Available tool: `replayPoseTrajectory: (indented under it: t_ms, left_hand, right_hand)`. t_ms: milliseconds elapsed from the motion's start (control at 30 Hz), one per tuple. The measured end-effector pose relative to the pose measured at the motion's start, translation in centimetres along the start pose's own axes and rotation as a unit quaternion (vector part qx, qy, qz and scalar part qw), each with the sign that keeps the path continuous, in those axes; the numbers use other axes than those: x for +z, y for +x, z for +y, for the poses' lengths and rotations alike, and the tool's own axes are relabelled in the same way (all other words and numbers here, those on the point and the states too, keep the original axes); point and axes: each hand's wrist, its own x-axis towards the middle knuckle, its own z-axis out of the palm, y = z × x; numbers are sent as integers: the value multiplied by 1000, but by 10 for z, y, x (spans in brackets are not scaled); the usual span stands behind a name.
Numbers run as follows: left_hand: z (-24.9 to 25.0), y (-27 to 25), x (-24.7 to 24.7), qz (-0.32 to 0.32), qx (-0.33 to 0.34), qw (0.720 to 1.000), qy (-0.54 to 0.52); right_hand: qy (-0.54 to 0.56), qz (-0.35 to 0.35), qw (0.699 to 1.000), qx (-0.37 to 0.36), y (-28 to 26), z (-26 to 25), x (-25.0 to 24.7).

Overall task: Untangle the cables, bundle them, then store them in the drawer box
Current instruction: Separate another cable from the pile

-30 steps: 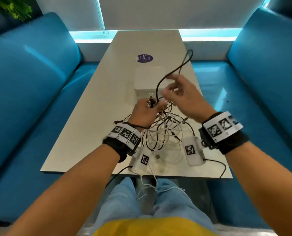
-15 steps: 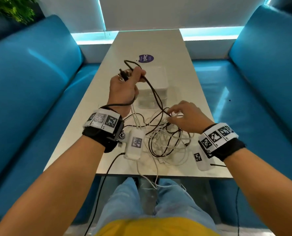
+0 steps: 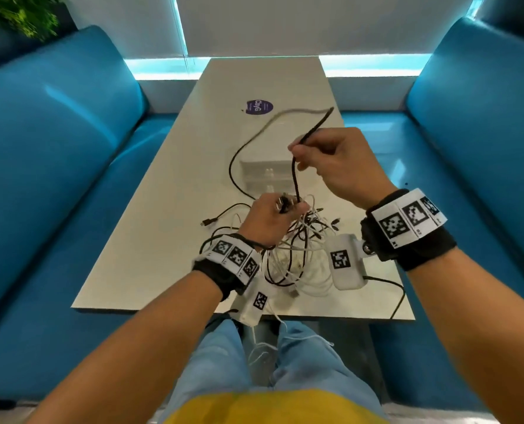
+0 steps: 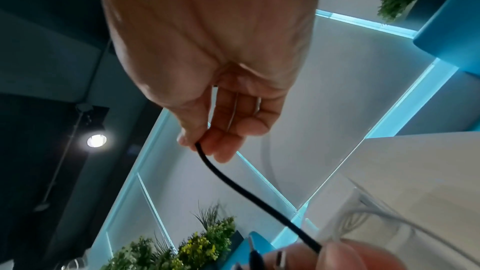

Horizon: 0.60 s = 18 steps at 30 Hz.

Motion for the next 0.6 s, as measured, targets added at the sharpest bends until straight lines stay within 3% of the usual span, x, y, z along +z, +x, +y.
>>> replayPoseTrajectory:
  t_ms: [100,233,333,433,500,600]
  left_hand:
    - [0,6,-1,32,-32,998,-47]
    - [-3,7,-14,62,-59,993,-80]
    - [-5,6,-28,124,-88,979,-137]
    - [0,10,-55,205,-108,941,-247]
    - [8,11,-76,211,-94,934,-274]
    - [19,8,-97,158,-66,950,-262]
  right_hand:
    - [-7,-10,1000,9,-4,9,1]
    - [-218,-137,964,62,-25,59,14]
    - [-258,-106,957,76,-34,82,17]
    - [-278,-111,948,110,-33,97,9]
    - [-295,-114,938,140,-29,103,2]
    - [-284,-81,942,160,-19,96,-7]
